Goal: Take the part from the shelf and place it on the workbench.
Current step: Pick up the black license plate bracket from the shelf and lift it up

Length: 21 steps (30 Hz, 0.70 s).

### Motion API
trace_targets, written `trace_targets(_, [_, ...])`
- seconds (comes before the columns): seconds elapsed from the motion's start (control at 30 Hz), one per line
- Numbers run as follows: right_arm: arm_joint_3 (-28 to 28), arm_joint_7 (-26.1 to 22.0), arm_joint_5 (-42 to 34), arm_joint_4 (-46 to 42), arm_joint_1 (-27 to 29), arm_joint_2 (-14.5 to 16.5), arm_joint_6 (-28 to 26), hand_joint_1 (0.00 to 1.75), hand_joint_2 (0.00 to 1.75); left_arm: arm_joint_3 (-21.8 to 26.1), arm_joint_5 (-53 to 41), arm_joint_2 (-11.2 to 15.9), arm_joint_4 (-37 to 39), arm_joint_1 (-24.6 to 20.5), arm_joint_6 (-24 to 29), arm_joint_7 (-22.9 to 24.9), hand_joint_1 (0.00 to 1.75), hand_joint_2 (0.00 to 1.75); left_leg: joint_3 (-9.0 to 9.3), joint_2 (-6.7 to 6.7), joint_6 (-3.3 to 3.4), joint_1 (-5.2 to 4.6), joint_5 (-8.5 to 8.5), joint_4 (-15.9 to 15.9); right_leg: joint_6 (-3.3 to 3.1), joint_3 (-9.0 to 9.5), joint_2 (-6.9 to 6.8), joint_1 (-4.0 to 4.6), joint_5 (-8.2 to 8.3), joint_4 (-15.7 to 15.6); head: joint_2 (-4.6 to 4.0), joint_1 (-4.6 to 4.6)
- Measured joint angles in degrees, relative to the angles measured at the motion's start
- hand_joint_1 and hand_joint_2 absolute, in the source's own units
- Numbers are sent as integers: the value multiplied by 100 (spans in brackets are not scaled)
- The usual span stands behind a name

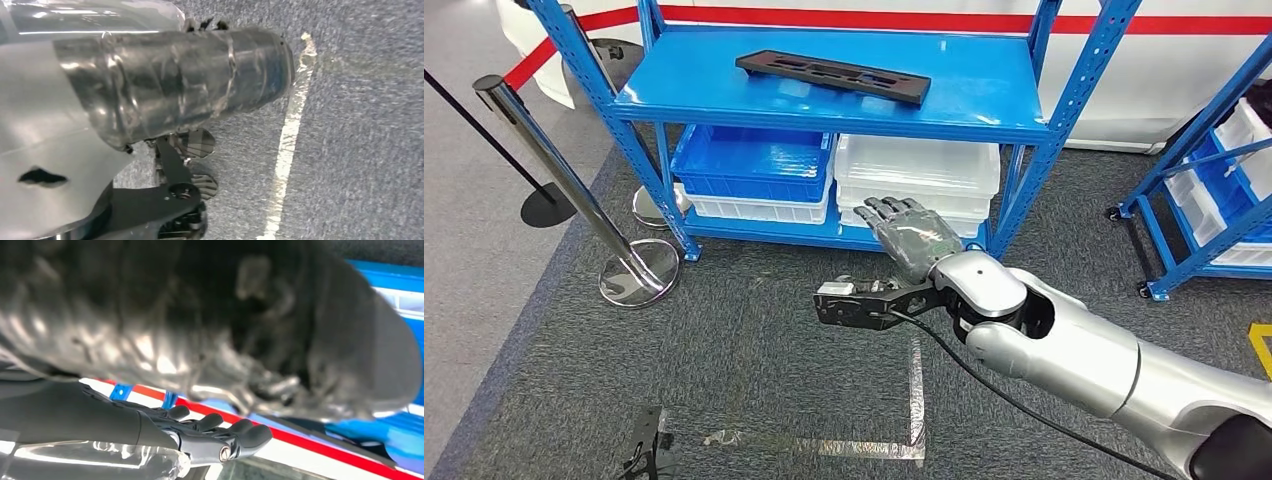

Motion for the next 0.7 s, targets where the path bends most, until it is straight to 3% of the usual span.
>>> trace_targets(0.03, [0, -4, -9, 16, 3, 1, -22, 0, 0, 0, -10, -10, 0, -1, -2, 22, 0, 0, 88, 1, 6, 0, 163, -204, 1, 5, 0, 0, -5, 4, 0, -1])
trace_targets(0.1, [0, -20, -18, 43, 1, 5, -63, 0, 0, 0, -19, -28, 0, -11, 1, 44, 0, 0, 460, 8, 42, -4, 531, -976, 24, 18, 1, 8, -21, 13, 0, 1])
trace_targets(0.17, [0, -54, -19, 71, -5, 11, -90, 0, 0, 0, -19, -46, 0, -26, 7, 54, 0, 0, 705, 4, 90, -26, 667, -1484, 71, 7, 3, 28, -27, 23, 0, 5])
trace_targets(0.27, [-1, -100, -19, 109, -6, 20, -120, 0, 0, 0, -25, -68, 0, -27, 16, 67, 0, 0, 725, -9, 171, -33, 669, -1563, 153, -15, -2, 36, -27, 17, -1, 9])
trace_targets(0.33, [-2, -104, -13, 136, -12, 22, -155, 0, 0, 0, -33, -74, 0, -31, 23, 68, 0, 0, 743, -9, 246, -12, 694, -1598, 200, -107, -2, 27, -183, 231, -1, 19])
trace_targets(0.43, [2, -105, -4, 186, 2, 30, -180, 0, 0, 0, -38, -80, 0, -44, 46, 80, 0, 0, 751, -5, 307, -13, 698, -1606, 245, -569, 5, 12, -661, 1248, -1, 26])
trace_targets(0.47, [4, -107, -4, 204, 16, 33, -186, 0, 0, 0, -38, -80, 0, -44, 50, 87, 0, 0, 750, -6, 311, -16, 696, -1601, 253, -705, 4, 9, -736, 1530, 0, 26])
trace_targets(0.5, [6, -109, -3, 222, 26, 35, -196, 0, 0, 0, -37, -81, 0, -44, 52, 93, 0, 0, 750, -9, 313, -17, 691, -1593, 256, -756, 4, 6, -709, 1624, -1, 27])
trace_targets(0.53, [7, -112, 3, 240, 29, 35, -219, 0, 0, 0, -37, -81, 0, -43, 52, 97, 0, 0, 752, -15, 313, -17, 685, -1583, 252, -698, 3, 4, -578, 1488, -1, 27])
trace_targets(0.63, [-7, -115, 62, 276, 1, 40, -331, 0, 0, 0, -28, -87, 0, -45, 40, 116, 0, 0, 751, -38, 277, -29, 653, -1543, 200, -178, 6, 16, -98, 394, -1, 27])
trace_targets(0.7, [-19, -114, 104, 290, -19, 56, -393, 0, 0, 0, -19, -90, 1, -46, 33, 133, 0, 0, 729, -43, 224, -45, 653, -1535, 165, -21, 11, 41, -47, 65, -1, 22])
